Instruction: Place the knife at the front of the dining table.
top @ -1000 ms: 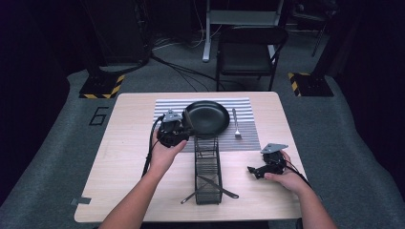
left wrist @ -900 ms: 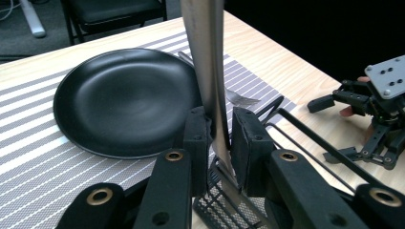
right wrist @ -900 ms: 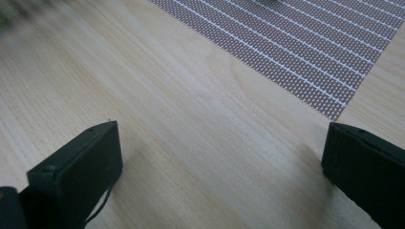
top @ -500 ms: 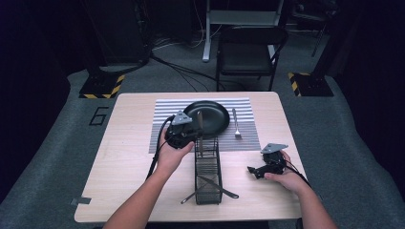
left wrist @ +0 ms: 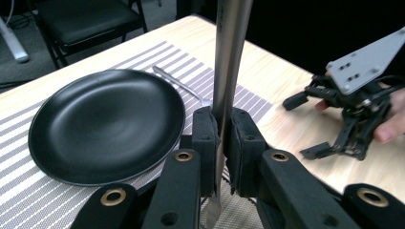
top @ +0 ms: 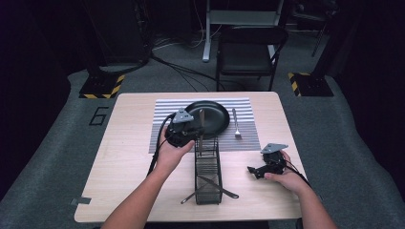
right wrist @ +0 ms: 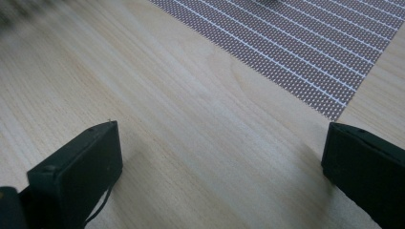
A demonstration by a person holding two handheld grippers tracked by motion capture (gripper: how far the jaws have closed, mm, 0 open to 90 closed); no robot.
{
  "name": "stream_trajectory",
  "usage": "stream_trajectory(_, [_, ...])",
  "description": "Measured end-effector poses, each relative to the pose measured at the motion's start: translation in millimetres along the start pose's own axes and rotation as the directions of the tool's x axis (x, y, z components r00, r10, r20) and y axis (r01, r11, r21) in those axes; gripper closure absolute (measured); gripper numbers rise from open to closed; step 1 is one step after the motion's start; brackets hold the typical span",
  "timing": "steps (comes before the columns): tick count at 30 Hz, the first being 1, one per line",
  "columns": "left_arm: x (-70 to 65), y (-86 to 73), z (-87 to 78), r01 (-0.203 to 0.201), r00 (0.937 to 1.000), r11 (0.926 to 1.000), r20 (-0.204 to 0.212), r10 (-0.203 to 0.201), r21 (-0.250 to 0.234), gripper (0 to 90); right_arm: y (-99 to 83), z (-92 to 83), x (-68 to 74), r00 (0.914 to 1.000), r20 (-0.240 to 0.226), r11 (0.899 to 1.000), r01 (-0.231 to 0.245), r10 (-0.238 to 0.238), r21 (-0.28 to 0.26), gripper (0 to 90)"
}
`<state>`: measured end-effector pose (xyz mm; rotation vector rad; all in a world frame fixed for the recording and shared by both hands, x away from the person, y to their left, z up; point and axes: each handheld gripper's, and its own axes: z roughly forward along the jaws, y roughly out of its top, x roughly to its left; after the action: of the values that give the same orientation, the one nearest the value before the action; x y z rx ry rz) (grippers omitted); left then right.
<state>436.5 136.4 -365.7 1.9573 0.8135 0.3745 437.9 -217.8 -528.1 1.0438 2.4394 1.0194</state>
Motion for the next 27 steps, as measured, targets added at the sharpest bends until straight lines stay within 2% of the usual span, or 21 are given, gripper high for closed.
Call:
stream_trajectory(15, [-3.1, 32.2, -21.6, -0.009, 1.0000, 0.9987, -0.003, 0.009, -0.050, 82.7, 0.0, 0.0, 0.1, 1.0000, 0.000, 1.000, -0.001, 0.001, 0.000, 0.0])
stream_trajectory(22, [-3.9, 42.5, -27.7, -0.009, 1.0000, 0.9983, 0.003, 0.010, -0.058, 82.7, 0.0, 0.0, 0.1, 1.0000, 0.000, 1.000, -0.002, 0.002, 0.000, 0.0])
stream_trajectory(27, [-3.3, 52.6, -37.8, -0.013, 0.9999, 0.9978, -0.001, 0.013, -0.066, 82.7, 0.0, 0.0, 0.1, 1.0000, 0.000, 1.000, -0.002, 0.002, 0.000, 0.0])
